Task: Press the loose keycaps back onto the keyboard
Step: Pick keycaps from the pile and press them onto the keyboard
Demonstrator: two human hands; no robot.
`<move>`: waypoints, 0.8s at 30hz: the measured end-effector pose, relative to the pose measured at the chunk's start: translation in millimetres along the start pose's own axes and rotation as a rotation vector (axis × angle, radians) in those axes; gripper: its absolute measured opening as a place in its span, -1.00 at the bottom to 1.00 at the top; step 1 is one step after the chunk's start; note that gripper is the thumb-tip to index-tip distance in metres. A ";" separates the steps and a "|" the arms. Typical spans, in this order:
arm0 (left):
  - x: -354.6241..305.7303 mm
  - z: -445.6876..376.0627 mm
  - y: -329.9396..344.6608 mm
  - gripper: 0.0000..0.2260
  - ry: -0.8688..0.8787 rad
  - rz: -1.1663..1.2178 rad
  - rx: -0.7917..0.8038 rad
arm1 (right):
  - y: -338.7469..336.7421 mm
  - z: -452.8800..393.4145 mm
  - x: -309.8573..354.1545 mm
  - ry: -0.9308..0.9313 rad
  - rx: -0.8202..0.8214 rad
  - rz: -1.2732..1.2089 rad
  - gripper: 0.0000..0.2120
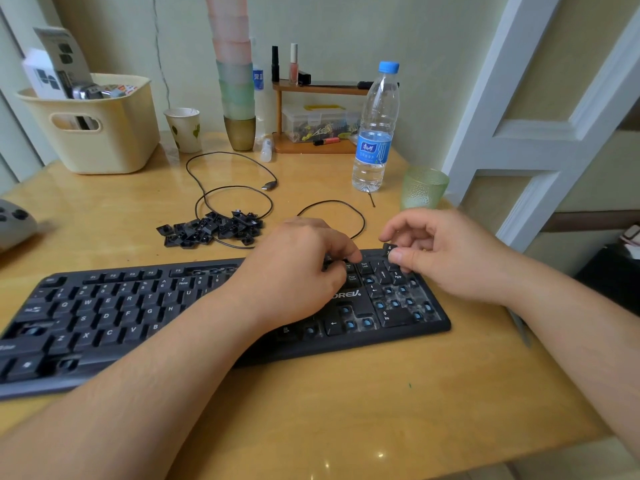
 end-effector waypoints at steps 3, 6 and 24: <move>0.0 -0.1 1.4 -0.77 -0.003 0.004 0.004 | -0.4 2.2 -3.9 0.004 -0.003 -0.082 -0.71; -1.0 0.1 2.3 -0.78 0.002 0.002 0.000 | 2.7 2.8 -3.8 0.011 0.017 -0.097 -0.69; 8.7 -0.1 -3.4 -0.80 -0.070 -0.010 -0.023 | 11.4 -26.1 3.0 -0.067 -0.006 -0.154 -0.71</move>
Point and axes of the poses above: each hand's wrist, its own z-axis away from the middle knuckle, its own y-axis out of the palm, x = y × z, the point moved 10 cm from there along -z, towards the middle knuckle, and after that the axes turned 8 degrees about -z, right-handed, at the moved point
